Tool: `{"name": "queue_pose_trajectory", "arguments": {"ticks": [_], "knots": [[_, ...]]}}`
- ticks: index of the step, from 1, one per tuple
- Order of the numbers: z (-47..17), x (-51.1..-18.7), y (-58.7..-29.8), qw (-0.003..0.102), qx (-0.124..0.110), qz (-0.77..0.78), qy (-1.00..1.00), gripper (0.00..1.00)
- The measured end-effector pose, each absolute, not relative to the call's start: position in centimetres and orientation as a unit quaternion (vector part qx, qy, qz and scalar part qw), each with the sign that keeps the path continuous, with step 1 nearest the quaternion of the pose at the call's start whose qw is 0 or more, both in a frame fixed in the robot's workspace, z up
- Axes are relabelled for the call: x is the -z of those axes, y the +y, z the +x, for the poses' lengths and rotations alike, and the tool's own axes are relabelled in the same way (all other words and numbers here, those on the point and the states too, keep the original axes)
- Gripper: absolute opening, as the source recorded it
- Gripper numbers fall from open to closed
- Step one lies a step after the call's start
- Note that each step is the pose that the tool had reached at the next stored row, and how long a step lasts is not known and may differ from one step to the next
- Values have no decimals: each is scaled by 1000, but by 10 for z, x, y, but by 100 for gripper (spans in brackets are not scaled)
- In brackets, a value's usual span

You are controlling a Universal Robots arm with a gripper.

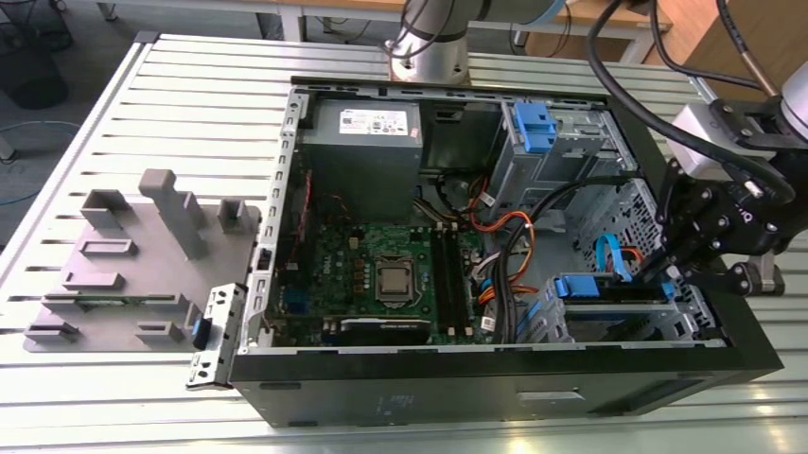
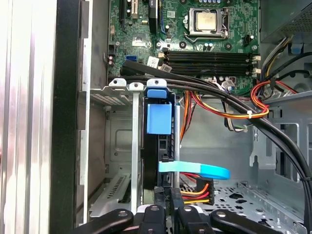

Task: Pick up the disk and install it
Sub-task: 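Insert the second disk wire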

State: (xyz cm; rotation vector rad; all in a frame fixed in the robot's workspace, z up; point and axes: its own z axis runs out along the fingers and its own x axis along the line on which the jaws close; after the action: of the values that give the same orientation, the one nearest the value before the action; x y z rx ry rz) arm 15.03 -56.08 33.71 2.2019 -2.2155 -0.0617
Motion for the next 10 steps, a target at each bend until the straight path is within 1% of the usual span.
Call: {"name": "queue_pose_trajectory", "arguments": {"ticks": [10], "knots": [[144,-337,-561,8,19,705,-709,16]]}}
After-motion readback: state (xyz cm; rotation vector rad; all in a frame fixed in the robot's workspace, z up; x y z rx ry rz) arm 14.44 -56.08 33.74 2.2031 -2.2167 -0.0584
